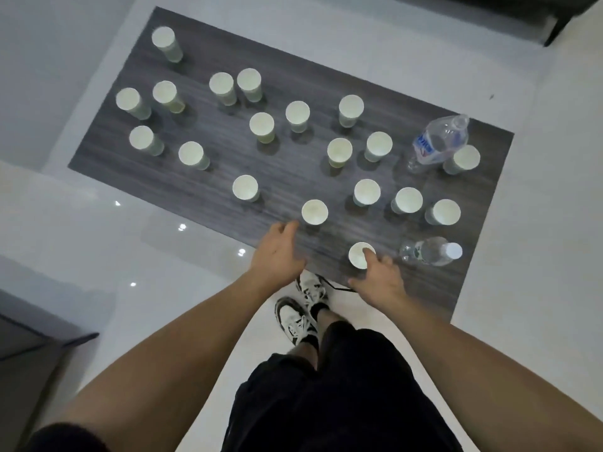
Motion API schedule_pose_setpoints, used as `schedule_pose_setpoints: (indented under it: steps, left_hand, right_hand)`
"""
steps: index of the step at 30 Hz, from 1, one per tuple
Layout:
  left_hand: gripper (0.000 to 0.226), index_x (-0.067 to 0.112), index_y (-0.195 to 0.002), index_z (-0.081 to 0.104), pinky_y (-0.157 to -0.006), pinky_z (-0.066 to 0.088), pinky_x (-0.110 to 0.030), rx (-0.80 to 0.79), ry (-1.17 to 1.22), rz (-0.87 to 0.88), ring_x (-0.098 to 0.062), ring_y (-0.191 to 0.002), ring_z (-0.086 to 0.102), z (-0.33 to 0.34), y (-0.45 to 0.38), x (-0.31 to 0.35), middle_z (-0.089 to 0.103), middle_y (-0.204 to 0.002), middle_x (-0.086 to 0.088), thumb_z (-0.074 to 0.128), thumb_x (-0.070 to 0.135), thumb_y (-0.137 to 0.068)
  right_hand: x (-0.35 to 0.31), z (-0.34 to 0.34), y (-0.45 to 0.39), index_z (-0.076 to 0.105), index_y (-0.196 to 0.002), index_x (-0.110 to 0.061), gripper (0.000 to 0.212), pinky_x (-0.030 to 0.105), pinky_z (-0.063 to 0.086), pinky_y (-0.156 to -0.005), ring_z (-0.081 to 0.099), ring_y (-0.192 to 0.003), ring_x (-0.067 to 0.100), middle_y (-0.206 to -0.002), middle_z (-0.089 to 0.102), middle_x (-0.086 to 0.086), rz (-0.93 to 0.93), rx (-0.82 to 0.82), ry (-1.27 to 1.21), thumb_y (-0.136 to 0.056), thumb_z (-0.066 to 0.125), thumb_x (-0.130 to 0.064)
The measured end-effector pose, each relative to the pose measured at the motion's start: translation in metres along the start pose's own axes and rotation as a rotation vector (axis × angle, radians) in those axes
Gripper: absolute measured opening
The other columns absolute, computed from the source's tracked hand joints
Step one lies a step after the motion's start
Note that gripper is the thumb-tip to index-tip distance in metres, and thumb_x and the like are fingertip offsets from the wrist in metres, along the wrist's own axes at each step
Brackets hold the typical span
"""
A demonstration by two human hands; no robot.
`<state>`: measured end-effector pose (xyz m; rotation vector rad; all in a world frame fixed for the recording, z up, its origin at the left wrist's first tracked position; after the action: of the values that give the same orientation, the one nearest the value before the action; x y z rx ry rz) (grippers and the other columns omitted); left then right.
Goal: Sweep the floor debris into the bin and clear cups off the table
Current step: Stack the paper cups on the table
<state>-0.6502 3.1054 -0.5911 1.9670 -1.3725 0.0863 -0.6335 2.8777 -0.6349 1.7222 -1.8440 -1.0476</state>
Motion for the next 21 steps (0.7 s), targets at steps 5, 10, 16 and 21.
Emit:
schedule_pose_setpoints:
  steps: [5, 10, 16, 21]
  left_hand:
    - [0.086, 0.021, -0.148, 0.031, -0.098, 0.042, -0.041, -0.029, -0.040, 0.016, -0.034, -0.125, 0.042, 0.017, -0.054, 0.006, 0.032, -0.144, -0.011, 0.076, 0.025, -0.076]
    - [0.101, 0.032, -0.155, 0.014, -0.101, 0.041, -0.047, -0.110, -0.193, 0.076, -0.038, -0.136, 0.025, 0.038, -0.093, 0.020, 0.009, -0.157, -0.014, 0.079, 0.027, -0.077]
    - [0.109, 0.049, -0.153, 0.005, -0.100, 0.045, -0.053, -0.218, -0.424, 0.180, -0.038, -0.145, 0.007, 0.064, -0.137, 0.039, -0.009, -0.161, -0.004, 0.075, 0.011, -0.078]
    - [0.073, 0.034, -0.140, 0.039, -0.093, 0.047, -0.049, -0.280, -0.462, 0.202, -0.035, -0.139, 0.019, 0.090, -0.145, 0.030, 0.007, -0.156, -0.007, 0.069, 0.004, -0.080]
  right_hand:
    - [0.003, 0.018, -0.047, 0.025, -0.151, -0.027, 0.093, 0.047, 0.039, -0.105, 0.040, -0.128, 0.040, -0.147, 0.030, 0.018, 0.081, 0.077, -0.069, -0.076, 0.077, -0.045]
    - [0.007, 0.032, -0.080, 0.019, -0.154, -0.027, 0.103, 0.049, 0.036, -0.108, 0.036, -0.134, 0.043, -0.154, 0.022, 0.020, 0.163, 0.078, -0.224, -0.074, 0.083, -0.043]
    - [0.011, 0.047, -0.091, 0.025, -0.152, -0.028, 0.098, 0.046, 0.039, -0.106, 0.038, -0.133, 0.039, -0.151, 0.022, 0.017, 0.205, 0.060, -0.330, -0.075, 0.084, -0.032]
    - [0.005, 0.048, -0.099, 0.040, -0.140, -0.025, 0.075, 0.042, 0.044, -0.099, 0.045, -0.121, 0.037, -0.138, 0.034, 0.014, 0.171, 0.070, -0.266, -0.077, 0.080, -0.029]
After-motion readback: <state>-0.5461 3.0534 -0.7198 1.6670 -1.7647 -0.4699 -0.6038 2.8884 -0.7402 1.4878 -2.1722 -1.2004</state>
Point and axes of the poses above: each hand's wrist, its own y-axis away from the middle knuckle, its own z-axis out of the palm, x = y × z, the point moved 7 cm from there along -y, towards the middle knuckle
